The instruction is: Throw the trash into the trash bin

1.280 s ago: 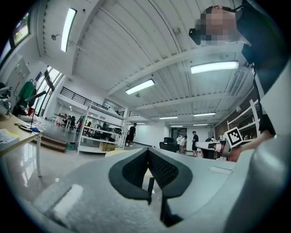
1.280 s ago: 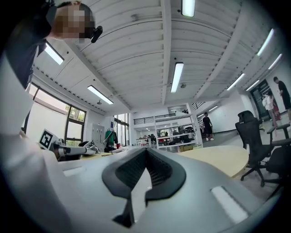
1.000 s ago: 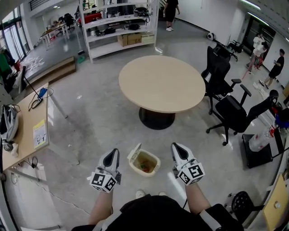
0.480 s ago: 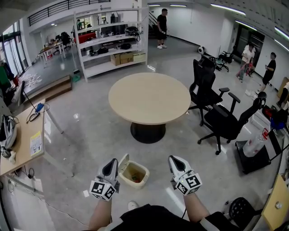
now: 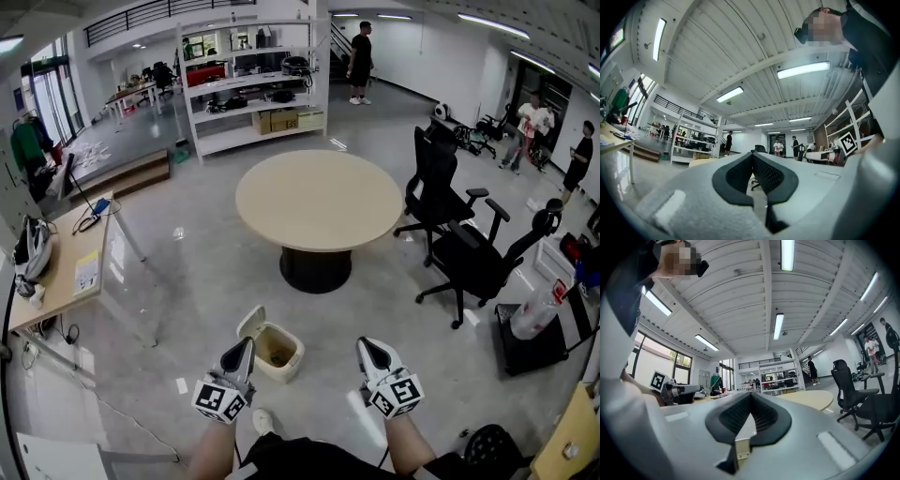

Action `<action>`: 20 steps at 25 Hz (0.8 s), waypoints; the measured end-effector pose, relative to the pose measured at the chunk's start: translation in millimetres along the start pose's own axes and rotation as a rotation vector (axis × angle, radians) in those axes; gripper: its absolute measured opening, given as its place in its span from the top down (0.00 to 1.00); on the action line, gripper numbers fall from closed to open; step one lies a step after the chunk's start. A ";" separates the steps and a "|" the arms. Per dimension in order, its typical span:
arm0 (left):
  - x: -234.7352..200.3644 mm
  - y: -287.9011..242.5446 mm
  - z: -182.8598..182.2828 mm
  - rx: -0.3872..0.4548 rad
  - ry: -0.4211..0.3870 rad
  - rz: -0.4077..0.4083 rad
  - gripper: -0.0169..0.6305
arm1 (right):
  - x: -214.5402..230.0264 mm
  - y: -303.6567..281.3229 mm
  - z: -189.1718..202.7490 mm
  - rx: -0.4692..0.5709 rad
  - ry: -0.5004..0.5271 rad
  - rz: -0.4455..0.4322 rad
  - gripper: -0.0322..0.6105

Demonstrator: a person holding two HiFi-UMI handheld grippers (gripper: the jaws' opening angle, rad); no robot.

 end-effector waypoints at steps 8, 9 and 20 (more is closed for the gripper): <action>-4.1 23.9 3.7 -0.012 0.001 -0.014 0.97 | -11.4 15.3 -1.6 -0.002 -0.012 0.002 0.94; -2.9 25.2 3.2 -0.016 0.006 -0.001 0.97 | -13.5 16.3 -1.1 -0.005 -0.022 0.012 0.94; -31.0 43.7 -19.0 -0.020 0.018 0.029 0.97 | -35.3 1.7 -9.3 -0.004 -0.017 0.082 0.94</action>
Point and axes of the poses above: the fingertips, and each gripper's own axes: y backward along the fingers, x to its right, z out of its underside, the point moved 4 cm from there along y, backward along the fingers, and after that the axes turned 14 degrees about y, right-handed, at the moved point
